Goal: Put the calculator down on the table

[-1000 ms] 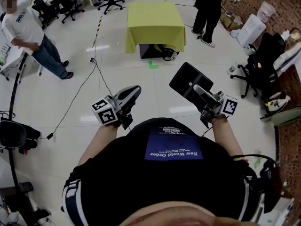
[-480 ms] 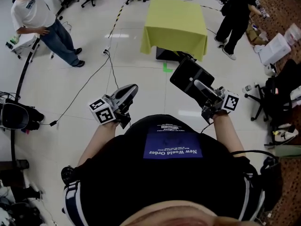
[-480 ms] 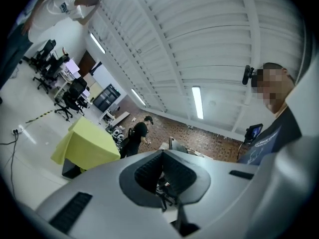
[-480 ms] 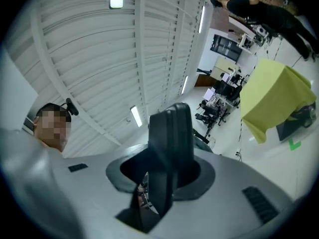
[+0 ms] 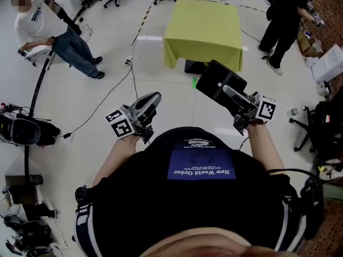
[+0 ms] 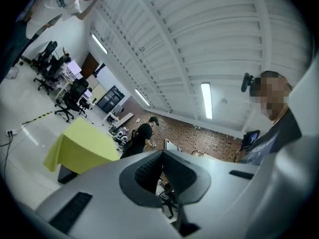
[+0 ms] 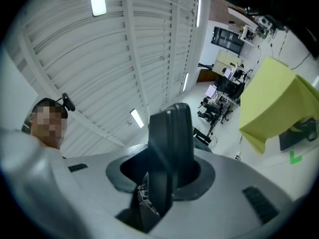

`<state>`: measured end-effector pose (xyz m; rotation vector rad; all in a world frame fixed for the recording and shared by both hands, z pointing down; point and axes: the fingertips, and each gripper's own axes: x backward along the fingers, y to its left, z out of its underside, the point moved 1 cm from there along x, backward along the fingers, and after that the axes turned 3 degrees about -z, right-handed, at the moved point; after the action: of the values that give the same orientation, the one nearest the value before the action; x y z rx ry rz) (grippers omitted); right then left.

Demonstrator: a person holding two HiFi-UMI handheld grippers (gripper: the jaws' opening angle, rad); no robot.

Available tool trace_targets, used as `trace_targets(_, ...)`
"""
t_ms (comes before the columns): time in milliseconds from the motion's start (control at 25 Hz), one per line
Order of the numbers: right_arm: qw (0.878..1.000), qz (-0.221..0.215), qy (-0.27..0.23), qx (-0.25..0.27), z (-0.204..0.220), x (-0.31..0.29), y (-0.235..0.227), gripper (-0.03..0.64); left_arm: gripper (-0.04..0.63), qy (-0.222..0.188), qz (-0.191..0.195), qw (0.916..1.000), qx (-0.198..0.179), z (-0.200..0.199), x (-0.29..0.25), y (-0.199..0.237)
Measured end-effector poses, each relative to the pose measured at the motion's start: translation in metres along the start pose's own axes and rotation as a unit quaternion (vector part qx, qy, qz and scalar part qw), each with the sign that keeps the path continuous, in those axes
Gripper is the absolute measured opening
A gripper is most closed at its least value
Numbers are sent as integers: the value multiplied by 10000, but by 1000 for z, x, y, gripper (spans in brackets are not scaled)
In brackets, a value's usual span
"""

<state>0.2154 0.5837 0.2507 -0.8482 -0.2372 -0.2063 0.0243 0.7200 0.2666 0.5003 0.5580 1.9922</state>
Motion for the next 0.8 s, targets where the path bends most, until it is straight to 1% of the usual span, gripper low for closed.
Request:
trace_targets(120,10000,72,-60,-21,-12,-2,-23,117,6,46,30,10000,66,-7,-22,26)
trace_targets(280,9993,337,-153,98,-38,-11,-58,117,6,88,403,9989,203,-17,-64,69)
trace_targets(400,9981,454,-260,313,-75,-37,-78,117,6,81,764,9969,191,-52,-99,106)
trace_targets(480,9969,534,-432,375,-99,-59,-91,117,6,146,939,9954,145,-79,-115,131)
trace_targets(680,9922,858,-738,525,-123,-110,-130,117,6,495,1276,9906,-66,-133,-131,197)
trace_targets(800,9904,960,-838,531,-138,-132,-159,117,6,558,1427,9882,-44,-157,-152,235)
